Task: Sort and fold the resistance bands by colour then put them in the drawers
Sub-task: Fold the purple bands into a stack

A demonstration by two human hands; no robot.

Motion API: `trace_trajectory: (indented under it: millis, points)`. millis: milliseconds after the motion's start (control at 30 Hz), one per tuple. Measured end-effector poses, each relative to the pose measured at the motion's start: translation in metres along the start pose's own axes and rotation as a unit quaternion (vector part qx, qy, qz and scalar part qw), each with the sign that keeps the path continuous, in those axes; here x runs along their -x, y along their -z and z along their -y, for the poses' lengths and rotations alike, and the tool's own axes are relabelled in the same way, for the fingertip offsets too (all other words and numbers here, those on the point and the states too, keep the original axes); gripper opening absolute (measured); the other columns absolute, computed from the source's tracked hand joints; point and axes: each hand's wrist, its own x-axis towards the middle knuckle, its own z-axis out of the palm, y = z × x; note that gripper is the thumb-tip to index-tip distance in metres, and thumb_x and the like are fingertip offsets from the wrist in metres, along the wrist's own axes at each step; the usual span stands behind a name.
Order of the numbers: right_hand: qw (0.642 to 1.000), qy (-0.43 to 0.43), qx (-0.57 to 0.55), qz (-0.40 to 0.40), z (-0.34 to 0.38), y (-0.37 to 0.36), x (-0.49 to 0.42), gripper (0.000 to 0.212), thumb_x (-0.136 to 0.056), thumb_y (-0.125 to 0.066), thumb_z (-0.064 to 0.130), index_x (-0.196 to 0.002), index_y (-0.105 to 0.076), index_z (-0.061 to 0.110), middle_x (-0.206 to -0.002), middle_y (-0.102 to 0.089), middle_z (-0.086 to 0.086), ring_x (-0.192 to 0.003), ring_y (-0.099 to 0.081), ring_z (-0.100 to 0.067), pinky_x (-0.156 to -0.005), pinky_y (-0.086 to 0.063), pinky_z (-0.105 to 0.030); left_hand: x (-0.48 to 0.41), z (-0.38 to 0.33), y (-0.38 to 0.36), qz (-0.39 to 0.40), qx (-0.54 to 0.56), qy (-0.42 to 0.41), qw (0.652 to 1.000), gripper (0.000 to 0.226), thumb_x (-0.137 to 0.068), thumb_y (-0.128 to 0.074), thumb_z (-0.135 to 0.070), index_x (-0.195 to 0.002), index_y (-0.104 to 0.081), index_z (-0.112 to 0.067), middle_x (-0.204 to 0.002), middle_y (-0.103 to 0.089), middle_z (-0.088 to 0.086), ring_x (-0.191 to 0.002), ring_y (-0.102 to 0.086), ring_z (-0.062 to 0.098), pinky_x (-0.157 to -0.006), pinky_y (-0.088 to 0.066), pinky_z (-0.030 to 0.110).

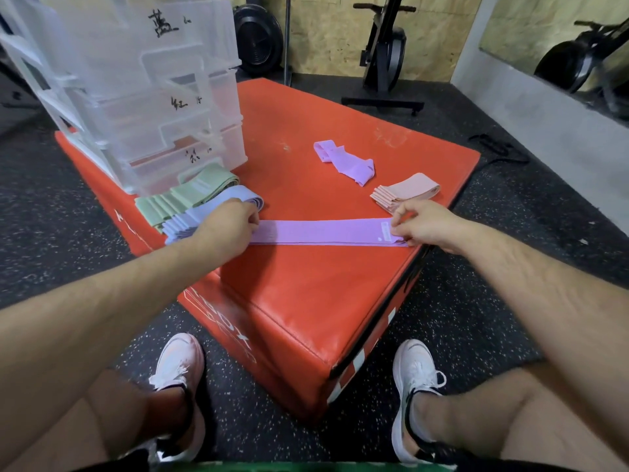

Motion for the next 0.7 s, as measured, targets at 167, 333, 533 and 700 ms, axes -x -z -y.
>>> trace_trajectory:
  millis: [167, 333, 533, 700]
  points:
    - [1.0, 0.004, 0.026, -0.002, 0.002, -0.001, 0.004, 0.012, -0.089, -0.07, 0.005, -0.084, -0.073, 0.016, -0.089, -0.068, 0.003, -0.069, -0.064, -0.013, -0.062, -0.056, -0.028, -0.003, 0.007, -0.005, 0.004, -0.027, -0.009, 1.0, 0.011, -0.087, -0.057, -0.001, -0.087, -0.068, -0.004, -0.094, -0.052, 0.014, -0.086, -0.056, 0.035, -0.08, -0.046, 0.043]
    - [0.993, 0.047, 0.112, -0.001, 0.006, -0.002, 0.012, 0.006, -0.082, -0.078, 0.019, -0.086, -0.074, 0.018, -0.073, -0.06, 0.013, -0.063, -0.054, -0.005, -0.056, -0.039, -0.014, -0.002, 0.003, -0.009, 0.009, -0.095, -0.014, 0.995, 0.014, -0.089, -0.057, -0.014, -0.09, -0.07, -0.008, -0.104, -0.052, 0.015, -0.1, -0.05, 0.037, -0.087, -0.046, 0.048]
    - [0.981, 0.081, 0.179, 0.009, 0.003, -0.002, 0.014, 0.015, -0.087, -0.076, 0.03, -0.096, -0.067, 0.022, -0.078, -0.05, 0.013, -0.067, -0.047, -0.006, -0.056, -0.032, -0.021, 0.003, -0.004, -0.004, 0.021, -0.149, -0.03, 0.988, 0.021, -0.092, -0.051, -0.025, -0.099, -0.066, -0.011, -0.108, -0.059, 0.01, -0.104, -0.052, 0.033, -0.084, -0.048, 0.045]
    - [0.965, 0.121, 0.231, -0.002, 0.017, 0.0, 0.014, 0.008, -0.084, -0.072, 0.04, -0.086, -0.069, 0.032, -0.092, -0.05, 0.009, -0.077, -0.053, -0.01, -0.065, -0.039, -0.026, -0.002, -0.014, -0.001, -0.005, -0.154, -0.043, 0.987, 0.02, -0.09, -0.054, -0.026, -0.096, -0.067, -0.012, -0.104, -0.059, 0.01, -0.102, -0.053, 0.034, -0.081, -0.05, 0.046]
